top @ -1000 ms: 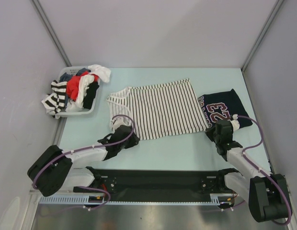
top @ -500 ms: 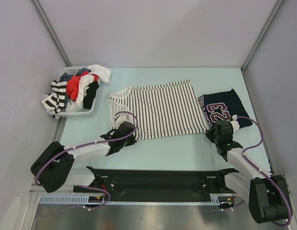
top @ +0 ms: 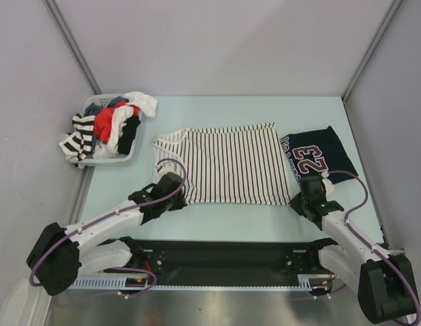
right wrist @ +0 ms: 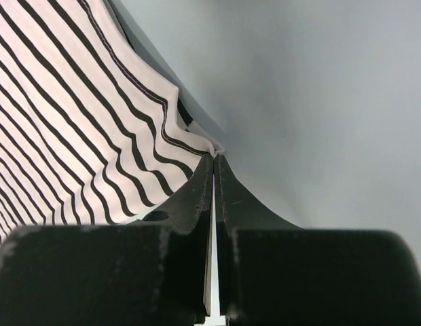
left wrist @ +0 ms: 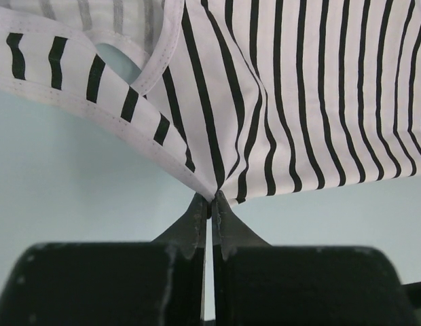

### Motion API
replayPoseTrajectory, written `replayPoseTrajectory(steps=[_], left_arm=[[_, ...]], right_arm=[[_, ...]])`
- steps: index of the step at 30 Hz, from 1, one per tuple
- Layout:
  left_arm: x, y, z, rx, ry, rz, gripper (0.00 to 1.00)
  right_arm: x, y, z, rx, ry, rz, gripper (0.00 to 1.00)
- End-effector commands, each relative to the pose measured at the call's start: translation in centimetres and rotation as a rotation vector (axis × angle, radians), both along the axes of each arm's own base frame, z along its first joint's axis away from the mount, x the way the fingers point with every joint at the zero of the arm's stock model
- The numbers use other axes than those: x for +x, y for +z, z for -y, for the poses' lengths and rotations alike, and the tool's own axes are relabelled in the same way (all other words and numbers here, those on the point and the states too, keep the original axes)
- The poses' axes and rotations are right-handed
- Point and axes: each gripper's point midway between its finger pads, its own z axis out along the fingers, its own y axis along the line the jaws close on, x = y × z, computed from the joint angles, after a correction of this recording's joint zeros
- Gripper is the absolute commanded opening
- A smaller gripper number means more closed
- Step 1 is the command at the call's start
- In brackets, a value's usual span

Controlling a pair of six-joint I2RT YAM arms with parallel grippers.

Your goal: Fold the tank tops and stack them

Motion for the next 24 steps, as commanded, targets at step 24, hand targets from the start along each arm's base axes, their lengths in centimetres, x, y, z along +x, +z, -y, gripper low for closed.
replayPoseTrajectory(steps=[24], left_arm=[[1.4,3.3,-0.4,0.030,-0.039,0.005,0.00]], right_arm=[[3.2,7.6,-0.3,-0.106,0.059,0.113,0.00]])
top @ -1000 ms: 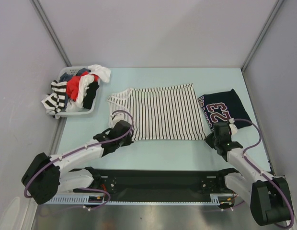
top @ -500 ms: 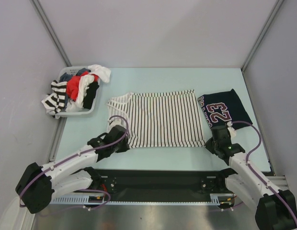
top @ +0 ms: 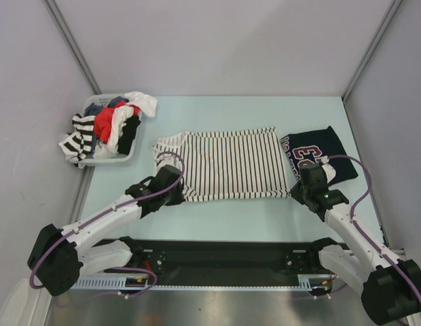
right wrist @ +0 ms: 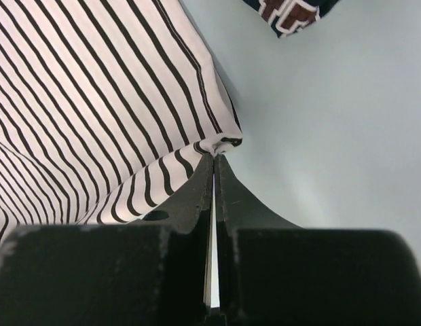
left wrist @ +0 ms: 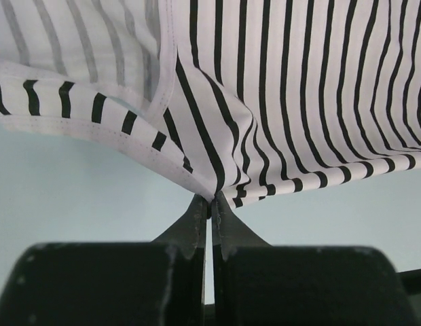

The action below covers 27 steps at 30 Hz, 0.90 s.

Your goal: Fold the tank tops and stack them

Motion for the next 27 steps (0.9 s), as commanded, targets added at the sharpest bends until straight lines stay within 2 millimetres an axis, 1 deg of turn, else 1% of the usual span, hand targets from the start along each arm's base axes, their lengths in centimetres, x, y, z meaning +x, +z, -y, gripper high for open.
replayPoseTrajectory(steps=[1,3,4,9,10,12,13,15,16,18,23,24,27], left_arm=[[1.6,1.6,0.0,0.004,-0.005,0.034,0.00],[2.4,1.7,0.0,0.000,-0.002,0.037,0.00],[2.7,1.7,0.0,0.000,0.002,0.037,0.00],[4.4,1.5,-0.5,0.020,0.013,0.030,0.00],[4.8,1.9,-0.4,0.021,0.009,0.038,0.00],[5.3,1.6,-0.4,0.033,0.008,0.028,0.00],[5.7,2.0,-0.2,0.034,0.005,0.037,0.00],[6.2,1.7,-0.2,0.048,0.005,0.028,0.00],[6.6,2.1,-0.1,0.049,0.006,0.036,0.00],[7.1,2.0,-0.1,0.058,0.009,0.032,0.00],[8.7,1.9,0.0,0.075,0.015,0.028,0.00],[8.9,1.9,0.0,0.078,0.016,0.027,0.00],[9.8,1.5,0.0,0.097,0.022,0.015,0.00]], right_arm=[[2.2,2.3,0.1,-0.027,-0.009,0.071,0.00],[2.7,2.5,-0.1,-0.023,-0.007,0.078,0.00],[3.4,2.6,-0.2,-0.025,-0.005,0.085,0.00],[5.3,2.8,-0.5,-0.052,0.002,0.081,0.00],[5.9,2.8,-0.6,-0.059,0.003,0.076,0.00],[6.5,2.5,-0.4,-0.078,-0.002,0.063,0.00],[6.9,2.6,-0.4,-0.080,-0.005,0.064,0.00],[7.7,2.3,-0.4,-0.085,-0.005,0.048,0.00],[8.2,2.4,-0.4,-0.082,-0.008,0.055,0.00],[9.1,2.2,-0.6,-0.075,-0.001,0.054,0.00],[10.5,2.1,-0.1,-0.078,-0.016,0.043,0.00],[10.7,1.8,0.0,-0.077,-0.017,0.034,0.00],[11.7,2.2,0.0,-0.066,-0.021,0.053,0.00]])
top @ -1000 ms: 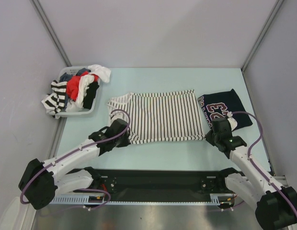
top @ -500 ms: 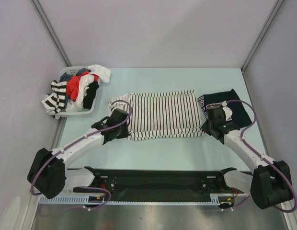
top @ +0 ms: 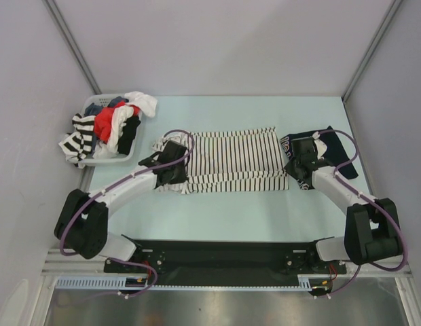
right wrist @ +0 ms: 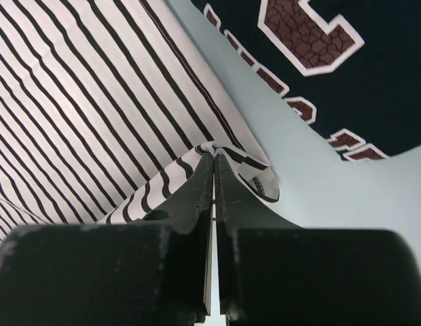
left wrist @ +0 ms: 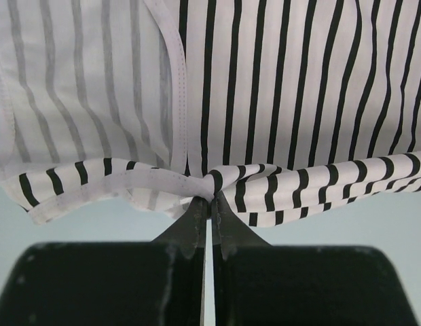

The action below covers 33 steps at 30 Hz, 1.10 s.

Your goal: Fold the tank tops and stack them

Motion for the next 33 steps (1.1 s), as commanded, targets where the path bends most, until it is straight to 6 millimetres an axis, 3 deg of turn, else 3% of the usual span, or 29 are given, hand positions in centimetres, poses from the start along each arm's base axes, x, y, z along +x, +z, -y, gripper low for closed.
replayPoseTrajectory(steps=[1,21,27,33], left_arm=[[2.3,1.3,0.2,0.011,-0.004,0.044,0.00],[5.8,0.6,-0.8,0.053,0.040,0.027,0.00],[6.4,-0.7,-0.9,0.066,0.036,0.004,0.00],[6.9,-2.3,-1.1,0.103,0.046,-0.021,0.00]], right_arm=[[2.6,1.9,0.2,0.002,-0.007,0.075,0.00],[6.0,-0.1,-0.4,0.019,-0.014,0.030,0.00],[6.9,-0.8,-0.2,0.006,-0.032,0.016,0.00],[6.8,-3.0,-0.1,-0.004,-0.045,-0.029,0.00]])
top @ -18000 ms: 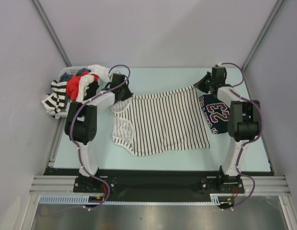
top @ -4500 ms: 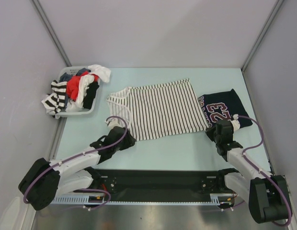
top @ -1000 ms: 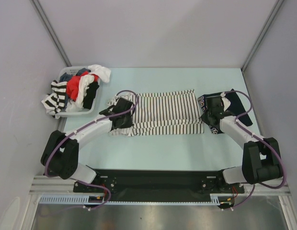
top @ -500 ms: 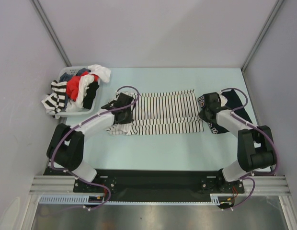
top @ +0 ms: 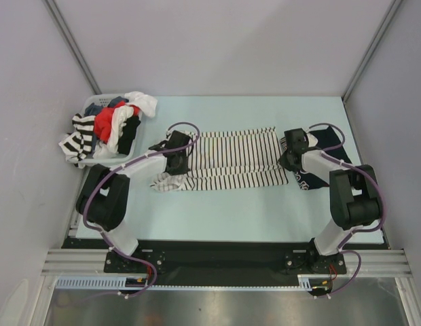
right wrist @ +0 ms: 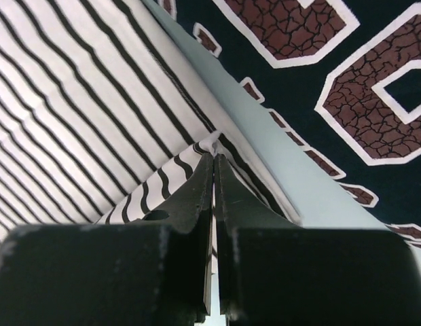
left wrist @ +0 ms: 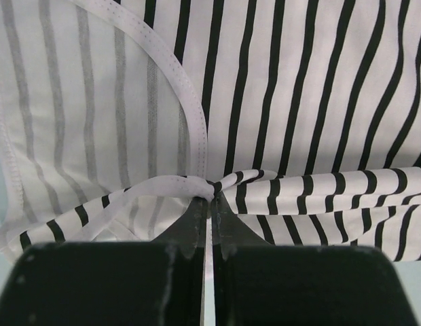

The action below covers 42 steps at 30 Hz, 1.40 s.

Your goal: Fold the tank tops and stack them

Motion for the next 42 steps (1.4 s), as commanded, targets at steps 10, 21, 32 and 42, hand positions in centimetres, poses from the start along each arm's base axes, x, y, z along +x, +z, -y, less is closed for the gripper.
replayPoseTrajectory(steps=[10,21,32,42], left_arm=[[2.1,1.4,-1.2,0.049,0.039,0.087,0.55],[1.3,8.6,-2.0,0.004,0.024,0.292,0.63],[0.8,6.5,-1.7,-0.008,0.015,0.263,0.65],[1.6,5.1,-1.1,0.011,0.002,0.228,0.64]], right_arm=[[1.6,1.0,1.8,-0.055,-0.082,0.057,0.61],[1.5,4.7,0.7,0.005,0.006,0.216,0.53],[2.5,2.1,-0.8,0.065,0.040,0.144,0.47],[2.6,0.8,-0.8,0.070,0.012,0.116,0.04]])
